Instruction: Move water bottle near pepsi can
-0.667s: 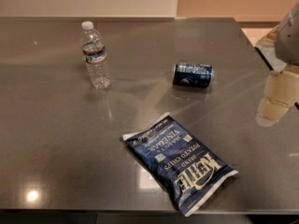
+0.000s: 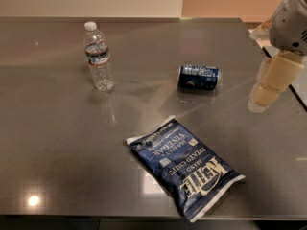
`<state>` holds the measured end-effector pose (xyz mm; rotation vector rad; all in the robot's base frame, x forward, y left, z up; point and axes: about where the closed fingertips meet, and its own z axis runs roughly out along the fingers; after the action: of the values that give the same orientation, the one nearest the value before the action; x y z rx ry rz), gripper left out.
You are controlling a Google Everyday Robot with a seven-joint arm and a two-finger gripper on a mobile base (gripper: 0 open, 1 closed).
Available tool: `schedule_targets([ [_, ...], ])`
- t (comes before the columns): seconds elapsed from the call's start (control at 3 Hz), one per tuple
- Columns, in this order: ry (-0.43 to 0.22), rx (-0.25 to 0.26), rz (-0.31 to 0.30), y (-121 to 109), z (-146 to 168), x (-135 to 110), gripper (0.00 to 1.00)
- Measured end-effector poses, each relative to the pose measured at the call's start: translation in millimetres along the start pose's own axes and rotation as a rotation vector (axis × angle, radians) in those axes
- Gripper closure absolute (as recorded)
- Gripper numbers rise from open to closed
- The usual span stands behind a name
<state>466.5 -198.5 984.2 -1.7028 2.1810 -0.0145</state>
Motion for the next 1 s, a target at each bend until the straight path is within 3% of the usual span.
schedule_targets([
  [0.33, -0.15, -0.007, 0.005, -44, 17, -54, 0.0],
  [0.67, -0.203, 0.001, 0.004, -59, 21, -75, 0.0],
  [1.0, -0.264, -0.005, 0.015, -70, 45, -122, 0.0],
])
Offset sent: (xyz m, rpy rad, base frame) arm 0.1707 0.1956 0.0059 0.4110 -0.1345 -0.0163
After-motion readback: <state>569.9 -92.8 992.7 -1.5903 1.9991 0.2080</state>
